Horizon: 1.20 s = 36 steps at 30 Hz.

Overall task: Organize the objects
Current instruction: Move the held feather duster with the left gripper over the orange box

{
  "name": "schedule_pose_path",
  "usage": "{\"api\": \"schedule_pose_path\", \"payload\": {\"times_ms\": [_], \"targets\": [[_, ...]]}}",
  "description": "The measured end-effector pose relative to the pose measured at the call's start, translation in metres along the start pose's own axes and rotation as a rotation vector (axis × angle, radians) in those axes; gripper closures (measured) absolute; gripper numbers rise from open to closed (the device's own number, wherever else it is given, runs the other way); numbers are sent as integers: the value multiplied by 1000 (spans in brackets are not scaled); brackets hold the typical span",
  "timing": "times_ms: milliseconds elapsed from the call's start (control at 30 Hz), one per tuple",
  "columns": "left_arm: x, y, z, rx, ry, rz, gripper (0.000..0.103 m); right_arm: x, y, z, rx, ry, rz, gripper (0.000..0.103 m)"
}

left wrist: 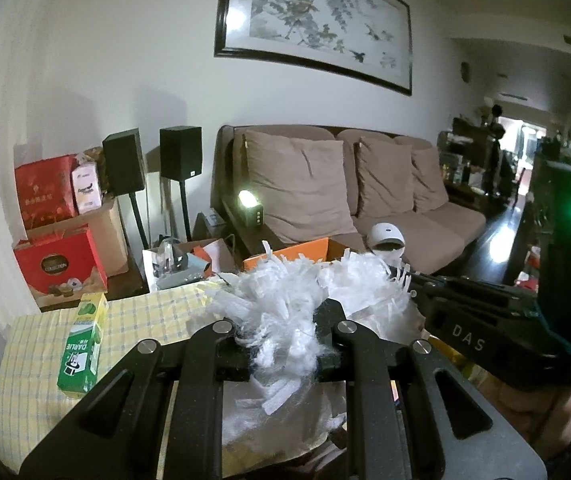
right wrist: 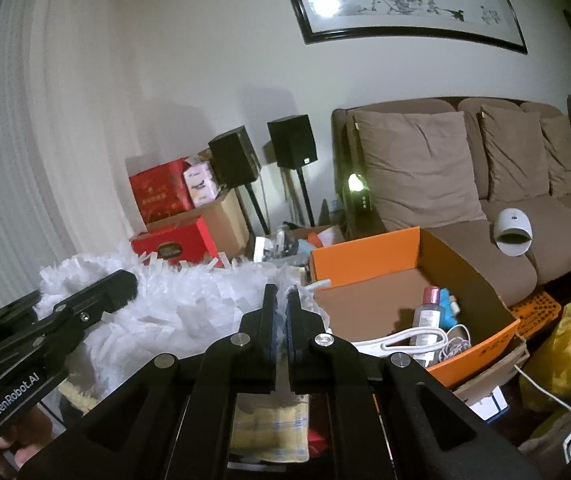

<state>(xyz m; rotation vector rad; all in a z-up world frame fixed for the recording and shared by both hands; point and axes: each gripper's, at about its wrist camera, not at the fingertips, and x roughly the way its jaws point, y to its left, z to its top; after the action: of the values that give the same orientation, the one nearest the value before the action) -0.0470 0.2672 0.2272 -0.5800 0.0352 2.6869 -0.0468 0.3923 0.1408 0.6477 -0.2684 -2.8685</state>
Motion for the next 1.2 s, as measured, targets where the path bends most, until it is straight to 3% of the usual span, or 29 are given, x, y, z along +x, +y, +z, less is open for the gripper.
{"api": "schedule_pose_path", "payload": {"times_ms": [500, 1200], "targets": [[19, -15, 2, 16, 19, -27, 87, 3, -19, 1, 0, -8, -72, 101], [40, -31, 7, 29, 31, -47, 87, 2, -43, 6, 35, -13, -108, 101]]}}
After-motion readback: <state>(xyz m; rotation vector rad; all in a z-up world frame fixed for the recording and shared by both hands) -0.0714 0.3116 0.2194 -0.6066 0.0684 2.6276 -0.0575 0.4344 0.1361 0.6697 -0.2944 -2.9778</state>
